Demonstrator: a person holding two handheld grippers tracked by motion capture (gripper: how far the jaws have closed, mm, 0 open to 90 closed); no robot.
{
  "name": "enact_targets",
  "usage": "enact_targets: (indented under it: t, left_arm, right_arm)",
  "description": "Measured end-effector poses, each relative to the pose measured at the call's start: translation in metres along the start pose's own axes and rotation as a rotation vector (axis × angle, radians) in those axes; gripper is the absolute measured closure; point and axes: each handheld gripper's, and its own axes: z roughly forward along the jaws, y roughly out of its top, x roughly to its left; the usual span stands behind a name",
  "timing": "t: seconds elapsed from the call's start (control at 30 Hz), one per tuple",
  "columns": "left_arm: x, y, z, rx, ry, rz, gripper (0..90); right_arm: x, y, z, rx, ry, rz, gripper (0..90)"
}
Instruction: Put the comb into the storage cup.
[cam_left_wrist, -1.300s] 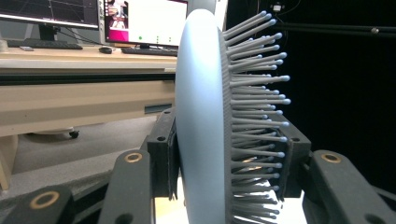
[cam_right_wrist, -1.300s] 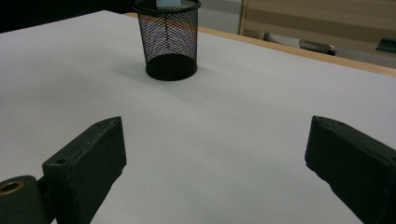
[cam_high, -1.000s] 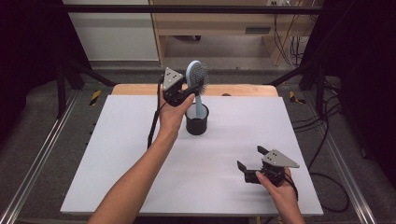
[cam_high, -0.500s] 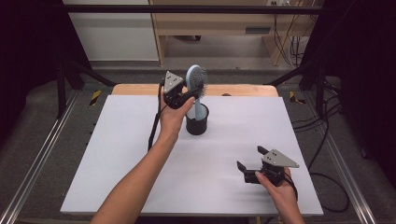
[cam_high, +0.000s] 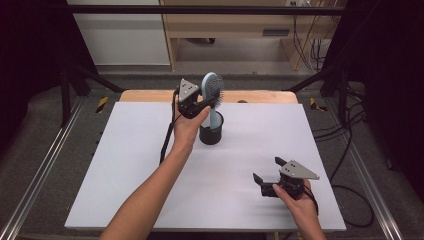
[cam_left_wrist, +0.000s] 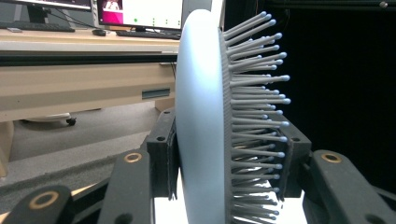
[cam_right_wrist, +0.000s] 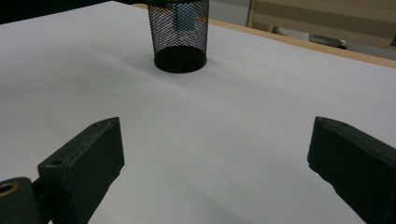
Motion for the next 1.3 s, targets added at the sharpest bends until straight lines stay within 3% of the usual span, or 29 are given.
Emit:
enact_targets:
  t: [0.53, 1.3]
  left_arm:
    - [0.001, -0.014, 0.003, 0.026, 0.000, -0.014, 51.7]
    - [0.001, -0.021, 0.006, 0.038, -0.001, -0.014, 51.5]
  right_arm:
    - [0.003, -0.001, 0.002, 0.021, 0.012, -0.019, 4.0]
    - [0.004, -0.002, 0.004, 0.028, 0.018, -0.029, 4.0]
